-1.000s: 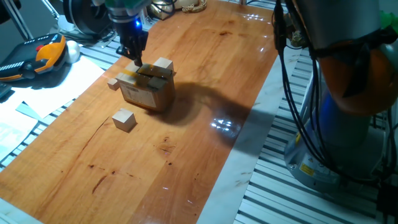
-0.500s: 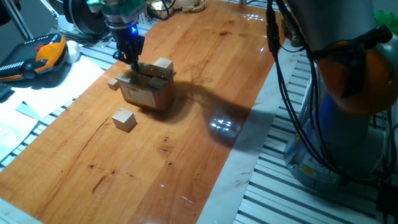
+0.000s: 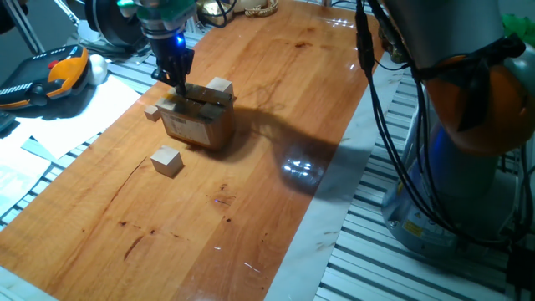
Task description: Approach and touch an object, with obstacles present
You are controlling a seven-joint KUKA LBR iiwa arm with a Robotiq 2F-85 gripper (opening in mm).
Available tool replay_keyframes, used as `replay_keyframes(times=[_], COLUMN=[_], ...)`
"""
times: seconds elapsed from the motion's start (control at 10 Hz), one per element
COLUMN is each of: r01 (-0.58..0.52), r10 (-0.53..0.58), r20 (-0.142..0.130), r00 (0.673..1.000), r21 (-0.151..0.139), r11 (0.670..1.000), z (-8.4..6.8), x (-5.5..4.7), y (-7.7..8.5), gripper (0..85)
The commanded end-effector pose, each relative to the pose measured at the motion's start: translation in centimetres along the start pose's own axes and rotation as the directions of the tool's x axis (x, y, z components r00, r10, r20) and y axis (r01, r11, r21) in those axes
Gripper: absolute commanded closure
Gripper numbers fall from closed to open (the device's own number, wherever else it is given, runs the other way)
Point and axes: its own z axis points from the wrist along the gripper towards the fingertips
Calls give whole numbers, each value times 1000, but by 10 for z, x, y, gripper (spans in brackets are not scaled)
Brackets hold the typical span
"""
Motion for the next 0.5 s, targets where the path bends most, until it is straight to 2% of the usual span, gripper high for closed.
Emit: replay_keyframes(times=[0.0,0.2,0.3,0.4], r01=[-3,-7,8,34], r10=[3,7,-8,-34], r20=[1,1,-9,-21], r00=[1000,1000,1000,999], r21=[-2,-4,-4,7], r11=[1000,1000,1000,999], z=[0,0,0,0], x=[0,0,0,0], y=[0,0,0,0], gripper=[850,850,850,850])
